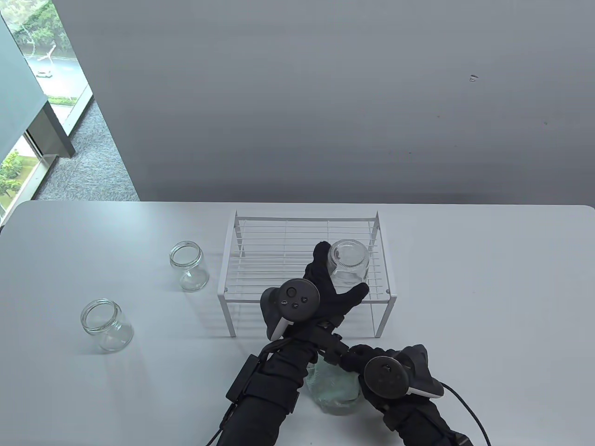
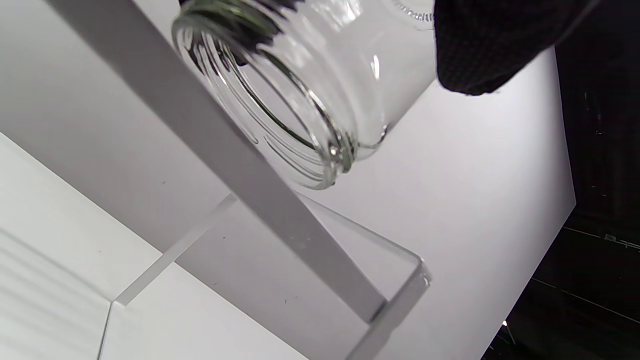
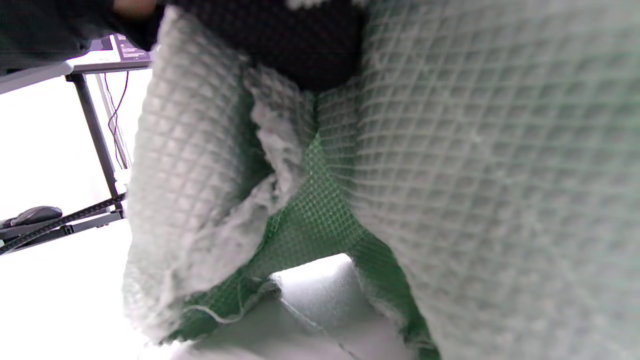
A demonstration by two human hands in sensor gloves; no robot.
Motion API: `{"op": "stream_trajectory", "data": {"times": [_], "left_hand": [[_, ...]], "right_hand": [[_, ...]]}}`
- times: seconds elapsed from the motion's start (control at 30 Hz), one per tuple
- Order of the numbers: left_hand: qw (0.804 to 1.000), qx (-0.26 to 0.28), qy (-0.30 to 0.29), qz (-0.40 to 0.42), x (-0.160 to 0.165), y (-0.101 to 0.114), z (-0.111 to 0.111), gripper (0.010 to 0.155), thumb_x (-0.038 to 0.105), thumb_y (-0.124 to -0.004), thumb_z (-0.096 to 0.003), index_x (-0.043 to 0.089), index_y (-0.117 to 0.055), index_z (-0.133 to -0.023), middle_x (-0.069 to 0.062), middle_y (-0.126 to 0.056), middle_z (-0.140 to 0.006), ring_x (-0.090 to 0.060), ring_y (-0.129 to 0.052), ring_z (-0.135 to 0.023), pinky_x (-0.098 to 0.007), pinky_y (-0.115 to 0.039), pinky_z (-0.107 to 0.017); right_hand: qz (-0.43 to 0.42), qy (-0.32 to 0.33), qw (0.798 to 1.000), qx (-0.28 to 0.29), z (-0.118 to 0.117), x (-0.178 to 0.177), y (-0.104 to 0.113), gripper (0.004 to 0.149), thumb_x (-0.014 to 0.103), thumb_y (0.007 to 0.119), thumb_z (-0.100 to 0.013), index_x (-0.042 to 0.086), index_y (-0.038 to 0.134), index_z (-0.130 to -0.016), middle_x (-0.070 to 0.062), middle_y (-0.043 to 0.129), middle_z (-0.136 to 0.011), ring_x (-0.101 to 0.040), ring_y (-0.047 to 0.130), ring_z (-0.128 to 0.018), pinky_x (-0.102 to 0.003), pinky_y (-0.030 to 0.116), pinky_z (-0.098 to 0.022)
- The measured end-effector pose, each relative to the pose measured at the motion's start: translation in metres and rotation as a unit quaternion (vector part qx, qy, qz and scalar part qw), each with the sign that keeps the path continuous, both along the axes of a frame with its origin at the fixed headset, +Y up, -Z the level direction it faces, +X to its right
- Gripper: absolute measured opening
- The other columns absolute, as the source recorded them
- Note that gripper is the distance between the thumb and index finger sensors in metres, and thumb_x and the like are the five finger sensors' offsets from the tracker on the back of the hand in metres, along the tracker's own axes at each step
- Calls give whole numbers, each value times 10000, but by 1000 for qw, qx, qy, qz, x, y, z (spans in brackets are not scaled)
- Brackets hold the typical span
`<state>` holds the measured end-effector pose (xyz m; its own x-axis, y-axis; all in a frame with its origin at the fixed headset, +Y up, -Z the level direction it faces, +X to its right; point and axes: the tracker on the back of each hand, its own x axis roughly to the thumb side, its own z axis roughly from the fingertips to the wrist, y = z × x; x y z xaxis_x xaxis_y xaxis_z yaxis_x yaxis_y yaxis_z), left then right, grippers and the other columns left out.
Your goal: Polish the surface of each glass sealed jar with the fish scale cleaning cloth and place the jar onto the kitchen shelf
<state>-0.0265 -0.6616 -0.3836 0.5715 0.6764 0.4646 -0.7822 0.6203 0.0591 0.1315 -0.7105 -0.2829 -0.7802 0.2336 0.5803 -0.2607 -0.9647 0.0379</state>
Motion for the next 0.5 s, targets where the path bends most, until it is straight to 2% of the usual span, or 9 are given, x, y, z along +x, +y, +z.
{"op": "stream_trajectory", "data": {"times": [0.23, 0.5], "left_hand": [[1000, -17, 16, -20, 12, -1, -10, 1120, 624, -858, -416, -25, -218, -1066, -269, -549, -1069, -515, -778, -902, -654, -536, -654], [999, -19, 22, -45, 22, -2, -11, 1118, 618, -858, -422, -24, -208, -1066, -267, -547, -1071, -504, -780, -909, -645, -535, -661]], "right_hand": [[23, -12, 1000, 3, 0, 3, 3, 392, 42, 723, -456, 113, 904, -797, -292, 859, -793, -435, 971, -580, -546, 772, -421], [28, -8, 1000, 4, 3, 1, 6, 391, 43, 722, -457, 110, 903, -797, -291, 856, -795, -436, 970, -582, -548, 770, -423]]}}
